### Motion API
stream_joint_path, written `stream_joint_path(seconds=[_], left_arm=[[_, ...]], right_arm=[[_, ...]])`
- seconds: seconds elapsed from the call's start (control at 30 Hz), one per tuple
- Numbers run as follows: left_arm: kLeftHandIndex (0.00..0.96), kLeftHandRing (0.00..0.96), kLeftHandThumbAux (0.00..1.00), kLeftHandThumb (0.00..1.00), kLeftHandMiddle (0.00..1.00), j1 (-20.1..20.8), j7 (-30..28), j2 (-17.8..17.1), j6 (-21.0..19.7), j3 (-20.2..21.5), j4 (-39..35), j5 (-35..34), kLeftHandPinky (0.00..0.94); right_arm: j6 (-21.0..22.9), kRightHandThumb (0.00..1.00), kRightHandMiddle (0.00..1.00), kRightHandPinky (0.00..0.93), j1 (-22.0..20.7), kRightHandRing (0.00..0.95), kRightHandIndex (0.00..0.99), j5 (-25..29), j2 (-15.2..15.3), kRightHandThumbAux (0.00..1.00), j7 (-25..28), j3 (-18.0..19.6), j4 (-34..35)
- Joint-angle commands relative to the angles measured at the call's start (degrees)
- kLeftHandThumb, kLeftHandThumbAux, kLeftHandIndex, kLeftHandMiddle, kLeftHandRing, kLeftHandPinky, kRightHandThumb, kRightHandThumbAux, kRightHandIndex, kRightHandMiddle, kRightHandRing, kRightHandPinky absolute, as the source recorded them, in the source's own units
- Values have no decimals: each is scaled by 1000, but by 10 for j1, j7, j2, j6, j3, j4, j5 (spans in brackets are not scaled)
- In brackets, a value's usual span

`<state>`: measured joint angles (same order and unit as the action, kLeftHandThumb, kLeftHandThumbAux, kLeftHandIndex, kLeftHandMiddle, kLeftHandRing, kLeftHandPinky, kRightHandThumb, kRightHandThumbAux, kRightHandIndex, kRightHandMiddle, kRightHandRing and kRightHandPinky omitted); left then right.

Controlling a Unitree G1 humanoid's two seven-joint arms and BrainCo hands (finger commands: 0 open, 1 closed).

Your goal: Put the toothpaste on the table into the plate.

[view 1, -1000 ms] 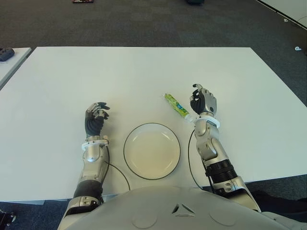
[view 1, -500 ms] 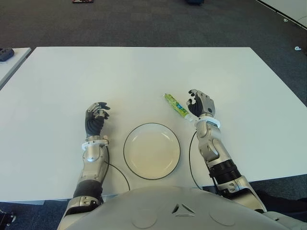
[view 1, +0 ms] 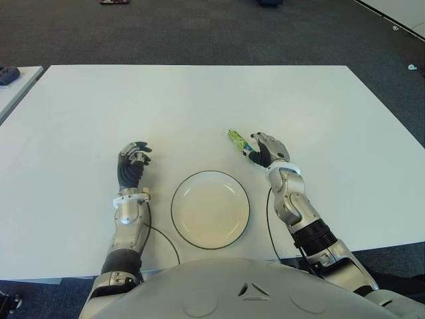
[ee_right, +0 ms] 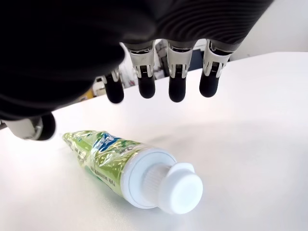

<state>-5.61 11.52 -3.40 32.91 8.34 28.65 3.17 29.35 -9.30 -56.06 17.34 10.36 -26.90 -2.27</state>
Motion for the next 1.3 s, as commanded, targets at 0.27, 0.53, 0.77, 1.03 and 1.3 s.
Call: stream_joint_path(seconds=[0.27,0.53,0.77,1.03,1.3], left_arm=[[402,627,680,834,502,-12,6,0,-10,3,17,6,605],[403,627,680,834,500,-12,6,1,-1,0,18,8,609],[401,634,681,834,501,-12,-2,1,7,-1,19,2,621],[397,639,681,833,503,-15,-9,3,12,-2,12,-6,623],[398,634,681,833,499,-19,-13,3,3,0,7,-14,611]], right_arm=[[13,444,0,0,-14,0,0,-12,8,125,45,-8,2],[27,452,0,0,-19,0,0,-17,2,104,72,-16,-3],[38,460,0,0,-26,0,0,-14,-8,98,84,-24,-20],[47,470,0,0,-29,0,0,-10,-23,96,81,-28,-50],[43,488,0,0,-49,0,0,-4,-39,102,53,-33,-125]])
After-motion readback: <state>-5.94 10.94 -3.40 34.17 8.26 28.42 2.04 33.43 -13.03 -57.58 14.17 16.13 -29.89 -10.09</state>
